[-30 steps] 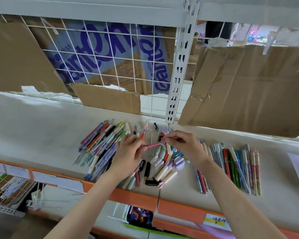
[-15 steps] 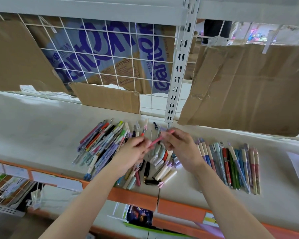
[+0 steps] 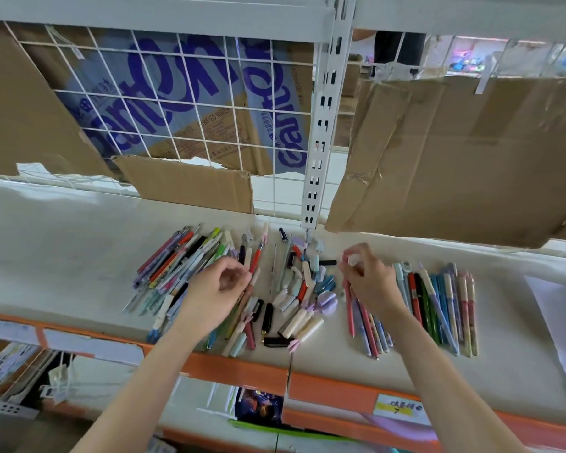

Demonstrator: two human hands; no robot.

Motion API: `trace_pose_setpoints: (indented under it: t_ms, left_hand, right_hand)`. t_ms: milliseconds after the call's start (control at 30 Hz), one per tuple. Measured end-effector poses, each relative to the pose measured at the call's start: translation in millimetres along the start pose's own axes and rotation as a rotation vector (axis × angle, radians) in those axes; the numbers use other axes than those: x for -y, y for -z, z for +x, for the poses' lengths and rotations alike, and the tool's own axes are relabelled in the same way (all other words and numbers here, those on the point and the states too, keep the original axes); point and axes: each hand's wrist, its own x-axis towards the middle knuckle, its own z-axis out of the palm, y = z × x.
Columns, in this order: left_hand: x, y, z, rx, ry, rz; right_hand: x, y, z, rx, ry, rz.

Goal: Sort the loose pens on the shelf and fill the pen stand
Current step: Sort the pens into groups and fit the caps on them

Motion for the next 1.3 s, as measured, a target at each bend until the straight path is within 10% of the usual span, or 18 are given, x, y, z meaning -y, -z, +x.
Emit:
trace_pose_setpoints:
  t_ms: [1300]
  left_hand:
    - [19,-1,-5,-0.020,-0.052,0.223]
  right_hand:
    - [-11,3,-9,0.194,0.003,-0.560]
